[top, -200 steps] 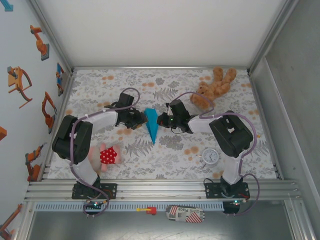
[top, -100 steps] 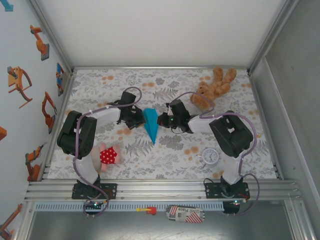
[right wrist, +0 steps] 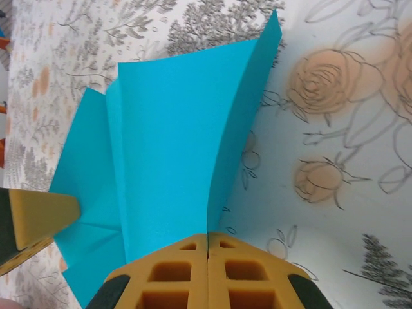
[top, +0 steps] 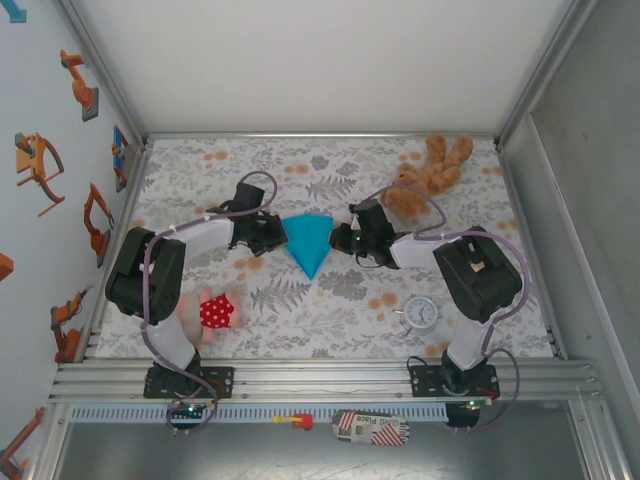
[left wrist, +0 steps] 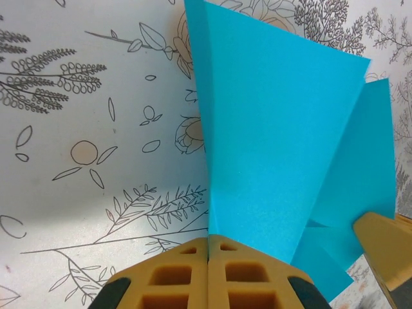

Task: Fold a paper plane with a square sheet of paper (pick it up from the middle)
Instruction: Turn over a paper plane at the center of the table.

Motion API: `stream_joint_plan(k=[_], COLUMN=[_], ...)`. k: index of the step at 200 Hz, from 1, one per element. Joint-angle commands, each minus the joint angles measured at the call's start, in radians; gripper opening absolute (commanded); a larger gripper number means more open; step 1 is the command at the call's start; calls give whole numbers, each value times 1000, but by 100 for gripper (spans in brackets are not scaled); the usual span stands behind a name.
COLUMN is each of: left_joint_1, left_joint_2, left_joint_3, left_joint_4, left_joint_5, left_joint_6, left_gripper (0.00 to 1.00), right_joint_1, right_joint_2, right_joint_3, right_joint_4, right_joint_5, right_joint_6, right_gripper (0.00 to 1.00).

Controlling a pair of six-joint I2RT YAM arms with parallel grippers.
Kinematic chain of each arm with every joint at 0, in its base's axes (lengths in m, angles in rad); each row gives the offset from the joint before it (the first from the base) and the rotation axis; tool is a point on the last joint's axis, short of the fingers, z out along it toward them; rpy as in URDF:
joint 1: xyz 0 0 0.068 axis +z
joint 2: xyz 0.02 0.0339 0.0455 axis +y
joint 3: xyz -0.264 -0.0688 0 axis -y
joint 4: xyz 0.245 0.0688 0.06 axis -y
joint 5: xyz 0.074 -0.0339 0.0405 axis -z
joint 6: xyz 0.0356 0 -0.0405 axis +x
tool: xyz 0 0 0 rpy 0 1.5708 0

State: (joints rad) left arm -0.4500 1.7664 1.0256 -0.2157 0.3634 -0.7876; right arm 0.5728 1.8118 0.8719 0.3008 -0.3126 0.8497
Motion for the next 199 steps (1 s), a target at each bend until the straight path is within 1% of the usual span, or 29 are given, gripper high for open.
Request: stream_joint_plan(k=[1, 48, 82, 112, 134, 159, 177, 199], left_joint_1=[5, 4, 3, 2, 1, 1, 1, 1], left_joint_2=[1, 29, 49, 47, 44, 45, 41, 43], left_joint_3=[-24, -47, -49, -47, -49, -51, -52, -50], left_joint_4=[61, 123, 135, 133, 130, 133, 134, 131], left_joint_5=[44, 70, 90, 105, 107, 112, 111, 113], left_joint_6=[16, 20, 27, 31, 32, 31, 33, 36], left_gripper=[1, 1, 1, 1, 1, 1, 1, 1], right_joint_1=[-2, -2, -2, 8, 49, 113, 149, 168], right_joint_2=[-1, 31, -24, -116, -146, -128, -92, -46], right_joint_3=[-11, -2, 19, 27, 52, 95, 130, 170], right_joint_4=[1, -17, -86, -189, -273, -327, -352, -374], right_joint_5=[27, 11, 13, 70, 118, 156, 171, 171], right_joint_6=[8, 13, -27, -91, -135, -156, -155, -152], right_gripper=[0, 0, 18, 31, 36, 41, 42, 42])
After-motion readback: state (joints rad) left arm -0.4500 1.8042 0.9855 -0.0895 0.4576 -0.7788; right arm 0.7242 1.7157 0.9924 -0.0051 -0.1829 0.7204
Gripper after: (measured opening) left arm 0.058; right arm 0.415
